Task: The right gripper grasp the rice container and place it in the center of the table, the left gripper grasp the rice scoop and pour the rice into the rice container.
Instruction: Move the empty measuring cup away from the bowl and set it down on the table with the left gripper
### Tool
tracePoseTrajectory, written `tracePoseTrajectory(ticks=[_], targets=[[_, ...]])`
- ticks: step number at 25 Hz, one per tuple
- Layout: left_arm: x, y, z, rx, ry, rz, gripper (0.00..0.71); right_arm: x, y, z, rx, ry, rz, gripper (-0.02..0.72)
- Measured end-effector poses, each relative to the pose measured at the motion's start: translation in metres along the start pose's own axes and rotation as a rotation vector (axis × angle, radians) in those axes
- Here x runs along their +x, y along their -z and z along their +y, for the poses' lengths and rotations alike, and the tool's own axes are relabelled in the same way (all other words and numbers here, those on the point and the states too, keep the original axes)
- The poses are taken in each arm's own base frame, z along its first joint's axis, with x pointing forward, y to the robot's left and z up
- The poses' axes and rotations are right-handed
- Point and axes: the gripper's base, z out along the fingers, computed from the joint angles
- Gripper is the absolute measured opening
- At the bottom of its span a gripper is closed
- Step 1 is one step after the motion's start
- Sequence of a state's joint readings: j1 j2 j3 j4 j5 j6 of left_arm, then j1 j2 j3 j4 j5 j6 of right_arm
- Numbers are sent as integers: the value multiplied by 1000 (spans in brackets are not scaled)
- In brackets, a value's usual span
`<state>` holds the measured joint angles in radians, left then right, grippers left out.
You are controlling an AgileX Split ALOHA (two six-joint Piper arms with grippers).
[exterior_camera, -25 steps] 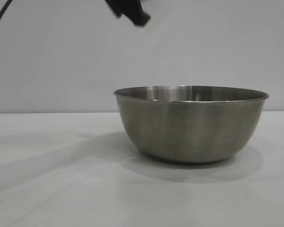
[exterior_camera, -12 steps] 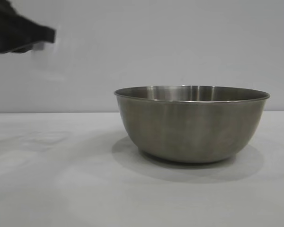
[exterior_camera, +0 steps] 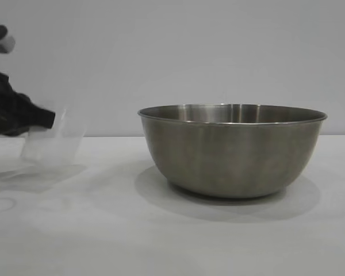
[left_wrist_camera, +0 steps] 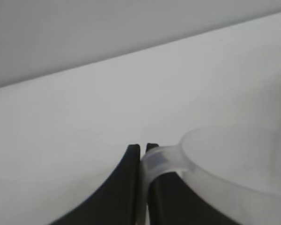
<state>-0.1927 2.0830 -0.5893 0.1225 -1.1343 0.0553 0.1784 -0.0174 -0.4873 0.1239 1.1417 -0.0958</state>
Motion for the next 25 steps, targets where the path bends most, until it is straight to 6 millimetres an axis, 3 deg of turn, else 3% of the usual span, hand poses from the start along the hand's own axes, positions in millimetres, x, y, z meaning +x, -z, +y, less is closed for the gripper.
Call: tracePoseTrajectory(ticks=[10,16,19,20,21,25], targets=[[6,2,-2,19,-5,19,0,0,0,0,0,0,0,388],[18,16,-6,30,0,77,195,0,0,0,0,0,0,388],[22,21,-7,32,3,102,179,0,0,0,0,0,0,388],[23,24,-7,33,4,109,219,0,0,0,0,0,0,388],[23,29,-7,31,6,114,204,0,0,0,0,0,0,388],[12,50,-4,-19,26,102,204,0,0,0,0,0,0,388]])
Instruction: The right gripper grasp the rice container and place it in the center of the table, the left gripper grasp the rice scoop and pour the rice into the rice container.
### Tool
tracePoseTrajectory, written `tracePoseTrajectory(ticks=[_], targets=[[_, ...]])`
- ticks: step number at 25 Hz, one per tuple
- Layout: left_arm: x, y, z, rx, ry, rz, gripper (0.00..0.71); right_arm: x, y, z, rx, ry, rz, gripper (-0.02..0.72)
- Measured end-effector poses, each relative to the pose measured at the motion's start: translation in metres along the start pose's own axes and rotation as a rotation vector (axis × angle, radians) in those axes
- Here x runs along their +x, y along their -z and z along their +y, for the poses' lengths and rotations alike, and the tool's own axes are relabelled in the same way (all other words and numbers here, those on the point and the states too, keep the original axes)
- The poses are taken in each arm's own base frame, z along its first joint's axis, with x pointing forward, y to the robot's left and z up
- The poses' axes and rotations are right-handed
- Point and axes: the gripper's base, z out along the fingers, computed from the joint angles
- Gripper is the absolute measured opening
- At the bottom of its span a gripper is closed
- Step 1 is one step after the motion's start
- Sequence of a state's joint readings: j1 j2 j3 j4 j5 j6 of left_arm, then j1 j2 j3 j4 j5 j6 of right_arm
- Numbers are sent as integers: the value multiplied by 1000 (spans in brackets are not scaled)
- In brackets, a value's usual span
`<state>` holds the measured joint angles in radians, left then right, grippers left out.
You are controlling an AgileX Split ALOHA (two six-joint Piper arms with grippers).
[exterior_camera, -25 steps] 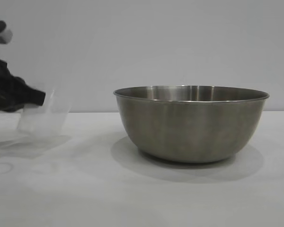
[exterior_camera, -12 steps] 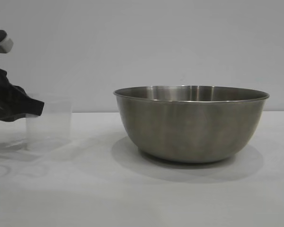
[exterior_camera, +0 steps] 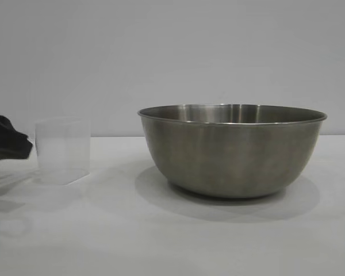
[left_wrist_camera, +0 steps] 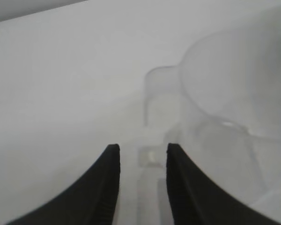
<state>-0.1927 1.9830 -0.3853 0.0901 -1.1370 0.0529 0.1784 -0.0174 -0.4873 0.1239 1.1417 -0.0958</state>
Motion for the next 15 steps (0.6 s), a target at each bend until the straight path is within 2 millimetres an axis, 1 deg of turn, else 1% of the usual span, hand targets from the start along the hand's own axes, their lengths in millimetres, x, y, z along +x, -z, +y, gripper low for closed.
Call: tracePoseTrajectory(ticks=[4,6,11,13,15], targets=[[-22,29,1,-20,87,-77,204,0,0,0,0,0,0,388],[-38,45,1,-21,110,-149,204,0,0,0,0,0,0,388],[-71,81,1,-20,94,-327,204,0,0,0,0,0,0,388],[-86,94,-1,1,83,-406,204,0,0,0,0,0,0,388],[-96,106,-5,42,74,-437,204,0,0,0,0,0,0,388]])
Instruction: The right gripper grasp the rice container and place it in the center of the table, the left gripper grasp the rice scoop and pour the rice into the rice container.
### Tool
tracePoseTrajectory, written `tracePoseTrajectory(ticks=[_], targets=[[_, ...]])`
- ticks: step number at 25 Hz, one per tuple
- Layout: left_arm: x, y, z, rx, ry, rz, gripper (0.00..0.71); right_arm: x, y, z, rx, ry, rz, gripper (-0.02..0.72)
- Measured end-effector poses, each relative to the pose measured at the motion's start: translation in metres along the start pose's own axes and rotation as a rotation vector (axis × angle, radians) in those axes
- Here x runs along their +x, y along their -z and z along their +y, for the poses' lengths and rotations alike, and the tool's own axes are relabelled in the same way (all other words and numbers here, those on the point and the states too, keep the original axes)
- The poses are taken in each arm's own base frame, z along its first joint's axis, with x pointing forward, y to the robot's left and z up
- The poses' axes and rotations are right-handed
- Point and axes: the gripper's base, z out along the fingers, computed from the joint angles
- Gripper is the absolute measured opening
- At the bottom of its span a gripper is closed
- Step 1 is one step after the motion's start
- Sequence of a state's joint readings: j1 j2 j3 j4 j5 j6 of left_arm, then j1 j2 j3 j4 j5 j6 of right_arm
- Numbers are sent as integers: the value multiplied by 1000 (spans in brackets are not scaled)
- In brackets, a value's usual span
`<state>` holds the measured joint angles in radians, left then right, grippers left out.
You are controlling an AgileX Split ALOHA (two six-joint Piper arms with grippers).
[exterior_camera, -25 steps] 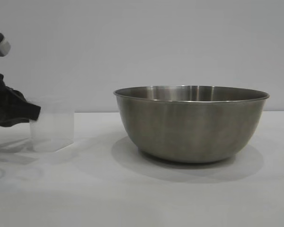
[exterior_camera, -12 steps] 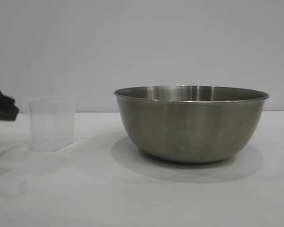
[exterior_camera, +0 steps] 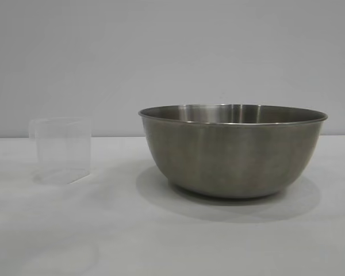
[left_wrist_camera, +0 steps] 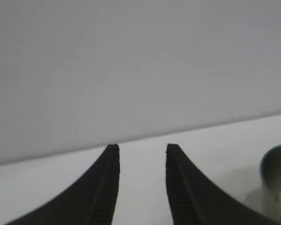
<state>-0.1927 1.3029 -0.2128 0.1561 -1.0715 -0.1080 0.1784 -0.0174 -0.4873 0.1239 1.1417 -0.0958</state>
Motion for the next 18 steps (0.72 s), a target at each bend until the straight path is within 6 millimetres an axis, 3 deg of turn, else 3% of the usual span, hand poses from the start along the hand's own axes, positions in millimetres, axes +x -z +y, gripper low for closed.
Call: tracePoseTrajectory(ticks=[3,7,11,18], targets=[[-17,12,-6,40,70,-8,204,0,0,0,0,0,0,388],[-32,39,-14,83,-30,60,204,0,0,0,0,0,0,388],[-45,73,-12,6,-100,118,204,0,0,0,0,0,0,388],[-59,122,-4,-160,-77,86,204,0,0,0,0,0,0,388]])
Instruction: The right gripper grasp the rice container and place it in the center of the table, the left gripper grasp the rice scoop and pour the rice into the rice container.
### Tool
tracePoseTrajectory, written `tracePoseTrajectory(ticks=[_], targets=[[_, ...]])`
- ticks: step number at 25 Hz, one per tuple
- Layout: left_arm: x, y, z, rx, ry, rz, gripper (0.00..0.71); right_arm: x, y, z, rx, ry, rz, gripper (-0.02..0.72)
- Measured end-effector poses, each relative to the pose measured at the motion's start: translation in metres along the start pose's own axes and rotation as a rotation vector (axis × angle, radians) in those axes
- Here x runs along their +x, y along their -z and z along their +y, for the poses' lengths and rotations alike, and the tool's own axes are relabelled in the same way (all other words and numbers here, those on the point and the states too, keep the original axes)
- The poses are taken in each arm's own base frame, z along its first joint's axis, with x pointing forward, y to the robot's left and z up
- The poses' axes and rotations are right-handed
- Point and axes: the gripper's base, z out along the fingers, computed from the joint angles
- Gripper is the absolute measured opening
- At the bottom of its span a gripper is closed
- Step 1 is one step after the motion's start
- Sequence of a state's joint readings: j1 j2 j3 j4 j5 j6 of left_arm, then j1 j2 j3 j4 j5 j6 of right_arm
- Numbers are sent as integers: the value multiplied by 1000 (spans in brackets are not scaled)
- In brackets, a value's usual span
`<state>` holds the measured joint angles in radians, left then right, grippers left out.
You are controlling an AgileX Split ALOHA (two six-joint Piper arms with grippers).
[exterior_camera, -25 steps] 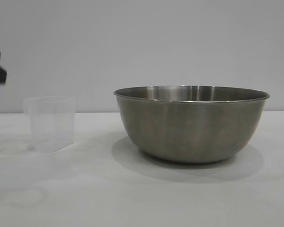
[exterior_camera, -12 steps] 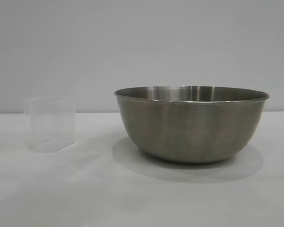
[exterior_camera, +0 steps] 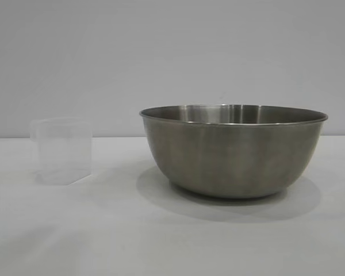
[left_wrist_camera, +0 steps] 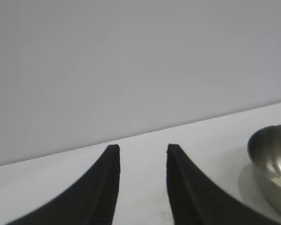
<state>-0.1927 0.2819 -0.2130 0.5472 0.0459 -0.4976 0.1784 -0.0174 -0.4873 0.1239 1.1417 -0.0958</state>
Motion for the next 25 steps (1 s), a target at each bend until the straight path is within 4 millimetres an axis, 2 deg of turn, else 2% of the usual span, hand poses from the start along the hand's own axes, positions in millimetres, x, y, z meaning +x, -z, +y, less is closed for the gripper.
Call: tracePoseTrajectory(ticks=[5,10,16,21,25], targets=[[-14,20,12,-121,19,39,204,0,0,0,0,0,0,388],[-23,31,10,-80,-54,190,204,0,0,0,0,0,0,388],[-20,53,2,43,-98,406,204,0,0,0,0,-2,0,388],[-19,86,0,63,-83,384,204,0,0,0,0,-2,2,388],[-10,91,-3,97,-62,468,204,0,0,0,0,-2,2,388]])
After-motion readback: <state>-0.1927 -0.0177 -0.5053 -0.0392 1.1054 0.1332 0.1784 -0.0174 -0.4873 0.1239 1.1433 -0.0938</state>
